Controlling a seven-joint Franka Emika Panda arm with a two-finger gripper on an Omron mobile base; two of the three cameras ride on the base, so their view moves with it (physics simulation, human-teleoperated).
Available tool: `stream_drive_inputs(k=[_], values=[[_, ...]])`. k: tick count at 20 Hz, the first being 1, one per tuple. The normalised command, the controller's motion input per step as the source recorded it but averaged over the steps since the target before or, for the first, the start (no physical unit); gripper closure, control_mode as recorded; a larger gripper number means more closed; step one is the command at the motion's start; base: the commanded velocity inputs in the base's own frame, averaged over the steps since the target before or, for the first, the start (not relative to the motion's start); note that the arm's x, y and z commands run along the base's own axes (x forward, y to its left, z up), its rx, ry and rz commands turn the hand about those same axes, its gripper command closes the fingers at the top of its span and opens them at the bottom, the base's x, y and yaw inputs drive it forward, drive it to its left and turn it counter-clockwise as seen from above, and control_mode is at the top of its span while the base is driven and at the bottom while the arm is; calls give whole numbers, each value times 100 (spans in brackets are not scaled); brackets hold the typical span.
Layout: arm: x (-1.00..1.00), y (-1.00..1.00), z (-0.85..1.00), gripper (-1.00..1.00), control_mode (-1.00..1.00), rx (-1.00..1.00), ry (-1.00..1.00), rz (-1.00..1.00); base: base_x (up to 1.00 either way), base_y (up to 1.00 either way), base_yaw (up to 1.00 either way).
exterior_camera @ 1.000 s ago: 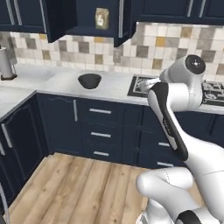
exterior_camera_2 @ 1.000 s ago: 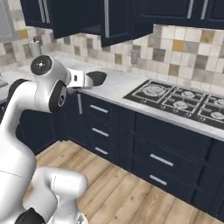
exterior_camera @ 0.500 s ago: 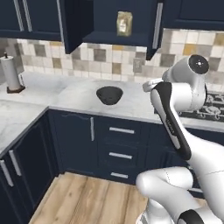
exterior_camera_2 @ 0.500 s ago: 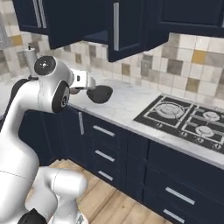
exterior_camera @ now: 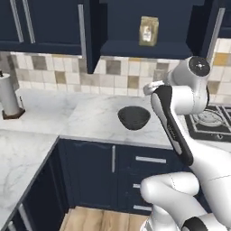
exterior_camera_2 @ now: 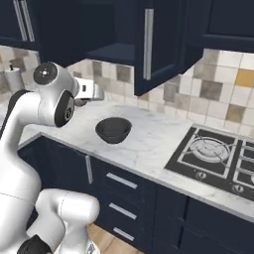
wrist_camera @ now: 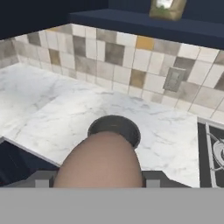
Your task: Pick the egg and butter from the fridge and place them by the bowl for mixing.
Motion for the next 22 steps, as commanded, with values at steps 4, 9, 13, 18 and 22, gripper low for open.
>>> stream_drive_inputs(k=[4, 9, 13, 18, 22], values=[[0, 0, 0, 100, 100, 0, 0, 0, 68, 46, -52], [0, 0, 0, 100, 100, 0, 0, 0, 18, 23, -43], [0, 0, 0, 100, 100, 0, 0, 0, 0, -11, -14], [0, 0, 0, 100, 100, 0, 0, 0, 49, 0, 0], [0, 0, 0, 100, 100, 0, 0, 0, 56, 18, -1]])
